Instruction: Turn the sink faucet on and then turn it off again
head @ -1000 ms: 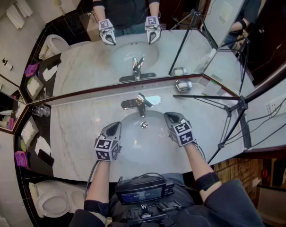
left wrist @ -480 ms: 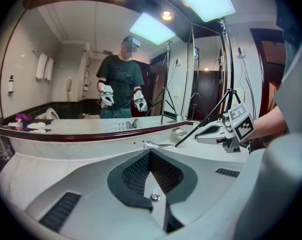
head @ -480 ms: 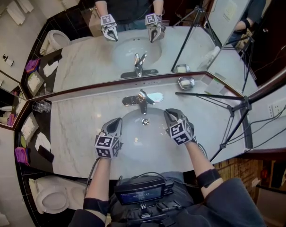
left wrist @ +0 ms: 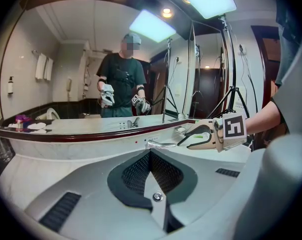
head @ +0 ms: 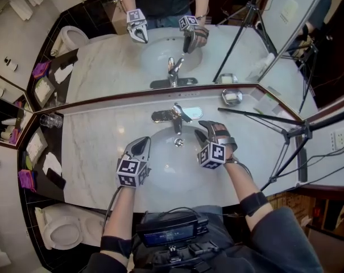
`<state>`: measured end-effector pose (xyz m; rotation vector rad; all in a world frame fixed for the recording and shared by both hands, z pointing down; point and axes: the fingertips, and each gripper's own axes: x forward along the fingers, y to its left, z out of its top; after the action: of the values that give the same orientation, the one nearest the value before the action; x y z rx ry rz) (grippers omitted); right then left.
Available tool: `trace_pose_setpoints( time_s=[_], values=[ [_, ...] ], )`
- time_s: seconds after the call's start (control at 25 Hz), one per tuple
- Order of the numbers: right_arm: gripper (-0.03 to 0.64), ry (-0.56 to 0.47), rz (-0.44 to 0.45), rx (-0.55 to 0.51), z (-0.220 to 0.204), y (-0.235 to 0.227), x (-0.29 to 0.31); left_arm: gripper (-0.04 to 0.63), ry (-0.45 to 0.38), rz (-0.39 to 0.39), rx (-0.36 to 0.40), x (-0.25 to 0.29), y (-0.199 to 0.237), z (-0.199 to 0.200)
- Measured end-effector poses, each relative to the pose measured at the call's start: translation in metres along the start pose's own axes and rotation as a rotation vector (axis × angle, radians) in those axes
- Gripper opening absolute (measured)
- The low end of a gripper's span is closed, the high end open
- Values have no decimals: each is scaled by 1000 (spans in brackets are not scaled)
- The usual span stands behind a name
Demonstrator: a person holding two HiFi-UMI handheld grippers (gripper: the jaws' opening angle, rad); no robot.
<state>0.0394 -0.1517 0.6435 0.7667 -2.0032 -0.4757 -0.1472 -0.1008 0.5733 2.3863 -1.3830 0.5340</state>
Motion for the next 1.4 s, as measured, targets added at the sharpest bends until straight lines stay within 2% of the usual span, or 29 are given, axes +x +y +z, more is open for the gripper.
trace_pose_setpoints(
  time_s=[0.32, 0.48, 0.96, 1.08, 1.2, 1.4],
  values=[
    [222, 4, 1, -280, 10, 1, 36, 1, 7, 10, -6, 2, 7, -4],
    [235, 0, 20, -356, 18, 5, 55, 1, 15, 17, -18, 2, 11, -9],
    [227, -1, 15, -419, 33, -9, 85, 1, 31, 33, -54, 3, 21, -24],
    [218, 4, 41, -439, 32, -7, 87, 1, 32, 29, -57, 4, 19, -25],
    [187, 9, 48, -420, 33, -7, 88, 1, 33, 24, -55, 5, 19, -25],
    [186, 14, 59, -386, 36, -12, 89, 1, 38, 23, -55, 6, 20, -26]
  ],
)
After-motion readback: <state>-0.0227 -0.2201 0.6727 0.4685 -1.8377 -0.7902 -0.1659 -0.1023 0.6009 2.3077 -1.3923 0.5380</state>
